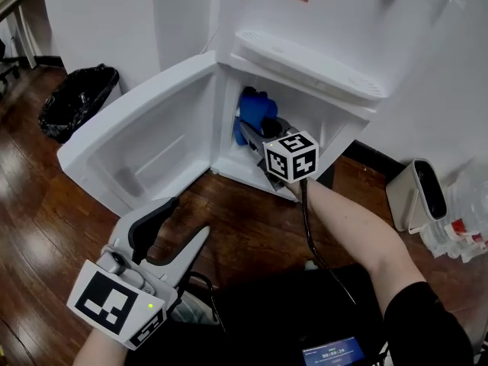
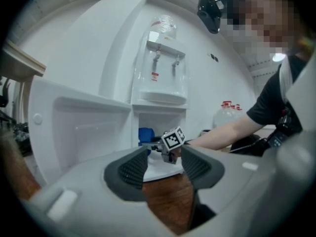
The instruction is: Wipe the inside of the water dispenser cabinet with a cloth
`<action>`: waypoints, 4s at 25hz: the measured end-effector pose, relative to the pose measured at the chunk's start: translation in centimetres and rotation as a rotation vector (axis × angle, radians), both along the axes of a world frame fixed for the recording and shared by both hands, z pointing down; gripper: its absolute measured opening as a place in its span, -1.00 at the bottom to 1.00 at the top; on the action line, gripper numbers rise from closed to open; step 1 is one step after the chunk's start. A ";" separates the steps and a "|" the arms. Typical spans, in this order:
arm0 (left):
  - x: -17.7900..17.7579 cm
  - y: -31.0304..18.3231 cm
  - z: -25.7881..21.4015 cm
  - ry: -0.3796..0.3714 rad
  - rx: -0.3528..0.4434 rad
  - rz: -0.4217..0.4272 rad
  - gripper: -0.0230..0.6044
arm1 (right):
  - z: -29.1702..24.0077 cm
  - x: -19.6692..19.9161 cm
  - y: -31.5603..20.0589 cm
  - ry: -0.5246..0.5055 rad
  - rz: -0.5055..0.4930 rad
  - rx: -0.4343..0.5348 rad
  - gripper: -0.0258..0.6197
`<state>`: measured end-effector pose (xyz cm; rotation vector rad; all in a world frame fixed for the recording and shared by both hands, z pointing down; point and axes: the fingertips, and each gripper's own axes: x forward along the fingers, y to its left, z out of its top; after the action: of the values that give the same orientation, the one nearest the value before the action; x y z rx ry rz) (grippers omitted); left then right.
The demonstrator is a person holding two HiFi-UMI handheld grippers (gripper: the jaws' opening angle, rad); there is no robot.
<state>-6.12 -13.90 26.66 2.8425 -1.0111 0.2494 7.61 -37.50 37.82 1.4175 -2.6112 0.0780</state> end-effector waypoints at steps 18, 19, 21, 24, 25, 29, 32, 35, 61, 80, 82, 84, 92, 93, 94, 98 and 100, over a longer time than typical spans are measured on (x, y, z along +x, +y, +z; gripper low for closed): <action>0.3 1.5 0.9 -0.019 -0.001 0.074 -0.25 | 7.5 5.8 -9.2 0.208 0.313 -0.137 -0.47; 0.1 1.5 1.1 -0.024 -0.005 0.071 -0.25 | 7.5 5.3 -9.0 0.207 0.293 -0.144 -0.47; -0.2 1.3 1.2 -0.028 -0.016 0.060 -0.25 | 7.6 4.1 -7.5 0.179 0.237 -0.171 -0.48; 0.1 0.9 0.5 -0.023 -0.039 0.037 -0.25 | 8.0 1.4 -3.4 0.144 0.107 -0.211 -0.48; 0.2 0.8 0.3 -0.019 -0.034 0.032 -0.25 | 8.2 0.1 -1.5 0.129 0.050 -0.231 -0.48; 0.6 0.7 -0.6 0.003 0.016 0.019 -0.25 | 7.9 -4.6 6.5 0.072 -0.202 -0.252 -0.49; 0.5 1.0 -1.0 0.005 0.026 0.016 -0.25 | 6.9 -6.1 7.5 0.065 -0.175 -0.122 -0.49; 0.5 1.2 -1.3 0.016 0.027 0.006 -0.25 | 8.7 -6.4 5.0 0.112 -0.052 -0.093 -0.49; -0.8 -0.3 1.9 -0.015 -0.073 -0.052 -0.25 | 7.9 16.5 15.6 0.260 0.234 -0.453 -0.49; 1.6 1.5 1.7 -0.051 -0.053 0.049 -0.25 | -12.2 8.7 11.8 -0.100 0.189 -0.127 -0.50; 1.8 1.6 1.9 -0.051 -0.054 0.055 -0.25 | -12.5 6.0 10.1 -0.093 0.155 -0.105 -0.50; 2.2 2.1 2.1 -0.051 -0.054 0.074 -0.25 | -12.4 3.6 8.7 -0.091 0.132 -0.098 -0.50; 2.3 2.3 1.8 -0.070 -0.011 0.123 -0.25 | -12.6 -4.0 3.6 -0.006 0.091 -0.023 -0.50; 2.4 2.3 1.8 -0.071 -0.008 0.126 -0.25 | -12.7 -4.5 3.3 0.019 0.095 0.002 -0.50; 2.4 2.3 1.8 -0.071 -0.009 0.127 -0.25 | -12.5 -4.9 3.2 0.054 0.102 0.037 -0.50; 2.3 2.1 1.9 -0.058 -0.033 0.116 -0.25 | -7.1 -6.1 3.6 0.223 0.102 0.116 -0.50; 2.2 1.9 2.1 -0.058 -0.047 0.097 -0.25 | -1.0 -6.3 3.4 0.220 0.103 -0.021 -0.50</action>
<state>-3.88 -11.99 28.73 2.8603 -0.8670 0.3621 1.34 -34.11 36.77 1.4626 -2.3545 -0.0352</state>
